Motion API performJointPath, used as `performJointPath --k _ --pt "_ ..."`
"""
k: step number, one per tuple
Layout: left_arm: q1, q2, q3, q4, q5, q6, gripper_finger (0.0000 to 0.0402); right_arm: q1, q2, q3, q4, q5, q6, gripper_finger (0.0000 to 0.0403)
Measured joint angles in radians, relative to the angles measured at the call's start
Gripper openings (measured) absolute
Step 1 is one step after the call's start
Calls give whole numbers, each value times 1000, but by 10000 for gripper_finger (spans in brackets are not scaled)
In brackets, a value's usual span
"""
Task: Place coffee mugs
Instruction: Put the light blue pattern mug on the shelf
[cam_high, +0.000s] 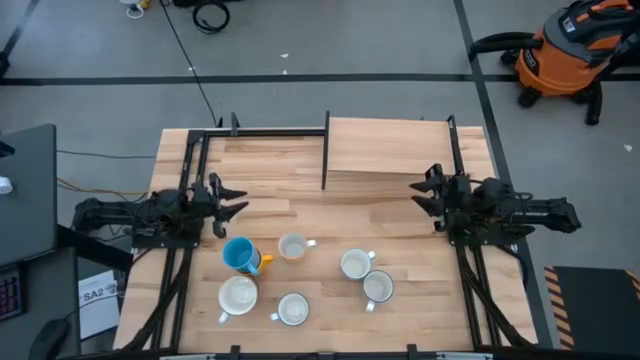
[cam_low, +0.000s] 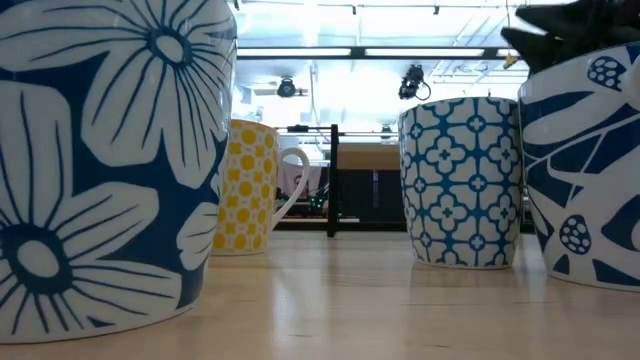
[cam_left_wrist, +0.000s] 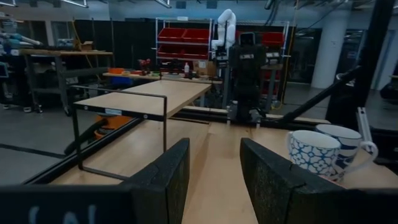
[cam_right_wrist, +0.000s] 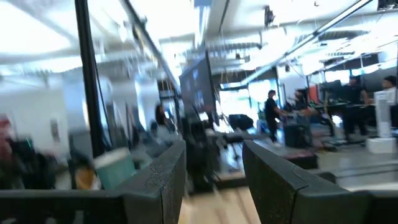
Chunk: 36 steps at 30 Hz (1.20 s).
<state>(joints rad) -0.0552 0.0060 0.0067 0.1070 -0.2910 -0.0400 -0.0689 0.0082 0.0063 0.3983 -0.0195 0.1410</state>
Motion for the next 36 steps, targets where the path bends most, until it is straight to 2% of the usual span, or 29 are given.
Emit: performJointPath --k 11,23,27,36 --pt "-17 0 0 0 0 0 149 0 0 0 106 24 227 165" --pt "-17 0 0 0 0 0 149 3 23 36 103 34 249 165" --pt "-17 0 0 0 0 0 149 16 112 129 100 29 200 165" --pt "-17 0 0 0 0 1 149 36 445 401 -18 26 102 165"
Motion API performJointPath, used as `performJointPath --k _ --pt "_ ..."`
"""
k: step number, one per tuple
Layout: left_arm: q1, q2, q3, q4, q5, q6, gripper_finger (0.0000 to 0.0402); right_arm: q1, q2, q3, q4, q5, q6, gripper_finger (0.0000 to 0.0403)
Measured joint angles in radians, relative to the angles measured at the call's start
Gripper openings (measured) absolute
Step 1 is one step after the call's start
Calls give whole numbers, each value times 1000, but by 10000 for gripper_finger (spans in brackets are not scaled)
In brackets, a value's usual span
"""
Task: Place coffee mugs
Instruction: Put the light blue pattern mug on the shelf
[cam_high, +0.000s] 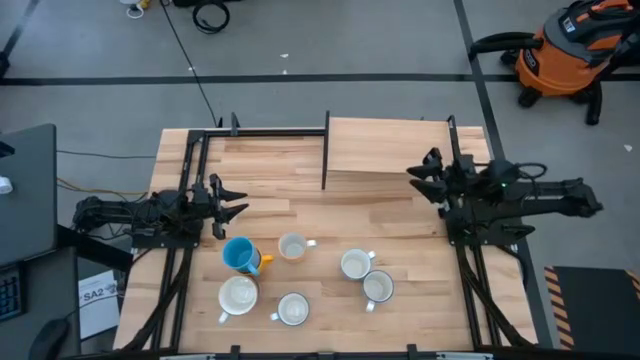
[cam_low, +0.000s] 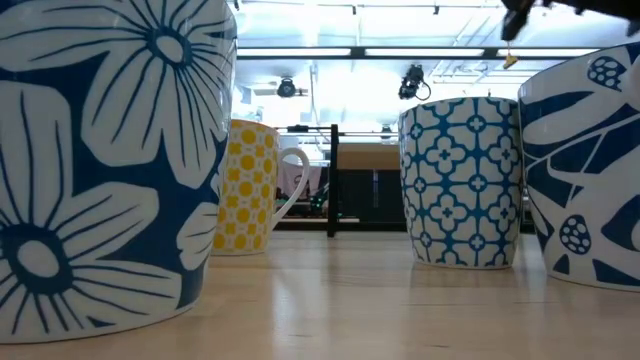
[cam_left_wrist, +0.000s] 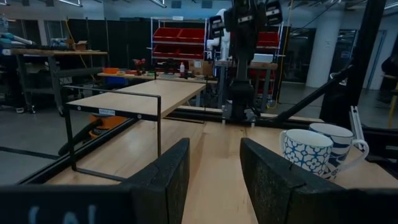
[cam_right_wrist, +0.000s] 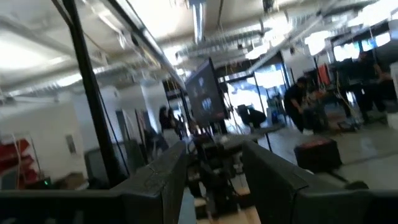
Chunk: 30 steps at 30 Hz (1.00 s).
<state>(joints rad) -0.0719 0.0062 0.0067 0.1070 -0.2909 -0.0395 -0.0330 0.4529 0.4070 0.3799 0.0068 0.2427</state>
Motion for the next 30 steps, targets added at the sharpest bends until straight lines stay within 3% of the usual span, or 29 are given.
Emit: performJointPath --k 6,12,22,30 --pt "0 0 0 0 0 0 149 1 192 155 -172 -76 62 165" --pt "0 0 0 0 0 0 149 51 355 221 -212 -138 115 165" --pt "0 0 0 0 0 0 149 158 565 234 -216 -92 123 165" --pt "0 0 0 0 0 0 149 169 679 234 -216 -26 92 165"
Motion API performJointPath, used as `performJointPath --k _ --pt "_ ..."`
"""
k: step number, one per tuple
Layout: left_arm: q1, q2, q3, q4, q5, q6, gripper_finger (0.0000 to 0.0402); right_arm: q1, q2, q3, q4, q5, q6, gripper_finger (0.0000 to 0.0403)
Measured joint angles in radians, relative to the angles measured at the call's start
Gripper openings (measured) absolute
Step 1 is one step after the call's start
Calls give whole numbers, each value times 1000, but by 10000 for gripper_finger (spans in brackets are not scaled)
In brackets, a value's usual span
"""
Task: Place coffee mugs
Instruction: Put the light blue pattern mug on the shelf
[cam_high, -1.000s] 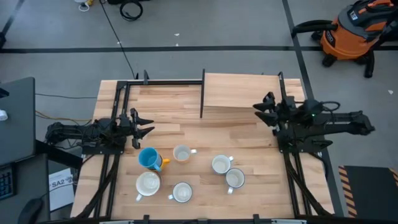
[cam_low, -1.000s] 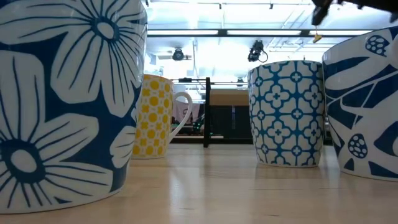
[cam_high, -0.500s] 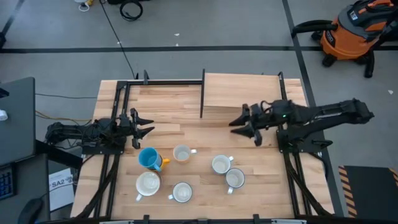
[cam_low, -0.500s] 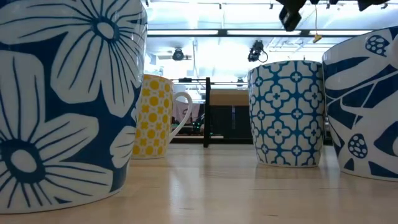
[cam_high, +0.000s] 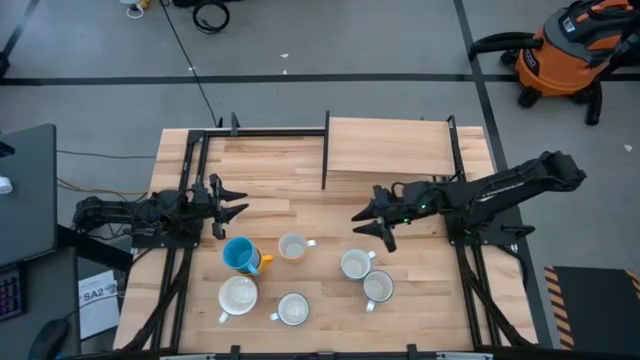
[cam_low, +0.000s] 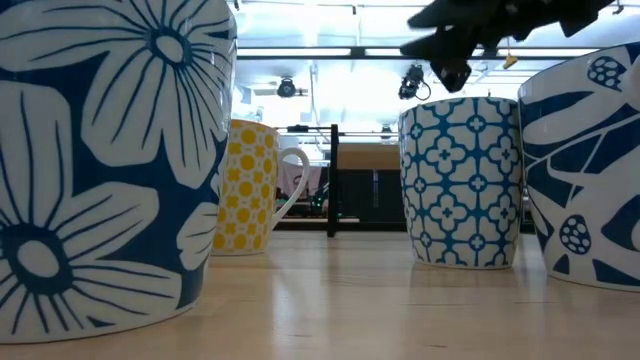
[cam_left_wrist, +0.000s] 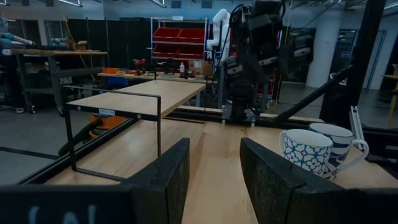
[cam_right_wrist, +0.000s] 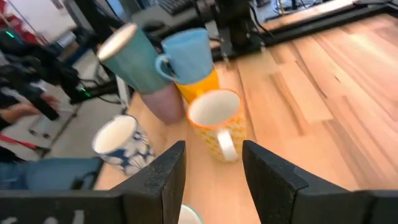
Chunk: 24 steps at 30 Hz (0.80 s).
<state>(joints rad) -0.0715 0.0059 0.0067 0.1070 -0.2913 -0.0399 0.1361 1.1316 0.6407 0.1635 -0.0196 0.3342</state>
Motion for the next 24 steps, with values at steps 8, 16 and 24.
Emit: performJointPath --k 8,16,24 --pt "0 0 0 0 0 0 149 39 95 0 0 -4 3 160" --pt "0 0 0 0 0 0 149 117 154 0 -5 9 3 160" --pt "0 0 0 0 0 0 149 143 219 0 -6 118 -39 160"
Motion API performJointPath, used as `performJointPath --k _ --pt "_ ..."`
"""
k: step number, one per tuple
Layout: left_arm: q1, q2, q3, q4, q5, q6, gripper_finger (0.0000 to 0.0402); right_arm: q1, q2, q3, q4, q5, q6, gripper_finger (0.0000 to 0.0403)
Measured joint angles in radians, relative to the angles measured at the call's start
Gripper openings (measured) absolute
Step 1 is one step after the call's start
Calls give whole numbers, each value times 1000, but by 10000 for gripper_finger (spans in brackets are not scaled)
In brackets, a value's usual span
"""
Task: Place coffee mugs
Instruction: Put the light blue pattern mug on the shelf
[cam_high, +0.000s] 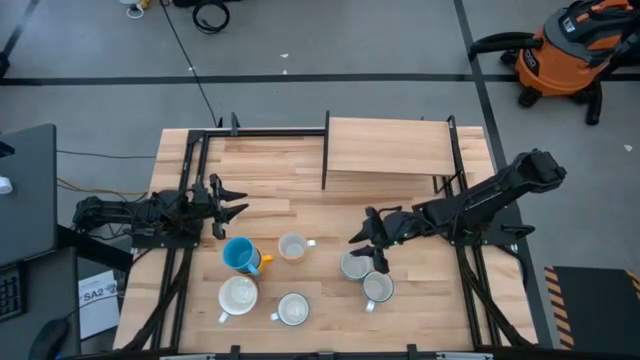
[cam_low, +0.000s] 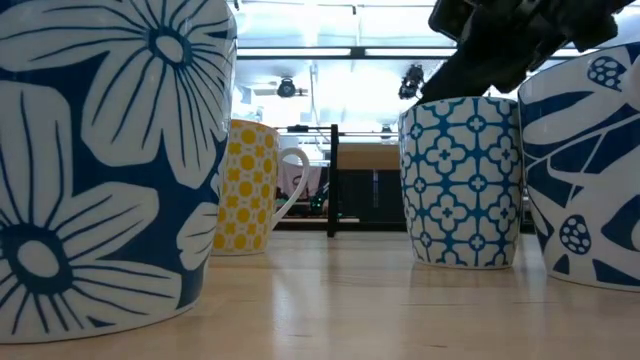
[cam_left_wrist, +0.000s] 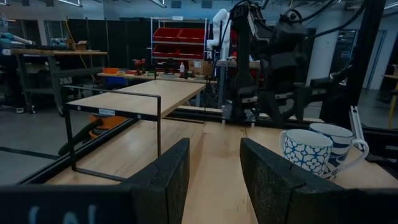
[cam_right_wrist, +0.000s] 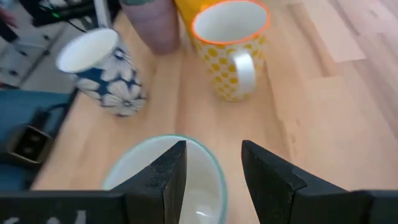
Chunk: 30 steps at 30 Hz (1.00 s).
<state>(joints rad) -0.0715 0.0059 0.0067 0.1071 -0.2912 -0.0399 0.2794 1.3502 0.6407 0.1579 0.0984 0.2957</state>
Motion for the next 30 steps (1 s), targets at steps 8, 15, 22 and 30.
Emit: performJointPath --k 8,15,22,30 --pt "0 0 0 0 0 0 149 0 6 0 -3 34 -40 160" --pt "0 0 0 0 0 0 149 0 6 -1 -99 5 22 160" --pt "0 0 0 0 0 0 149 0 6 -1 -130 4 27 160" --pt "0 0 0 0 0 0 149 0 6 -1 -145 -36 71 160"
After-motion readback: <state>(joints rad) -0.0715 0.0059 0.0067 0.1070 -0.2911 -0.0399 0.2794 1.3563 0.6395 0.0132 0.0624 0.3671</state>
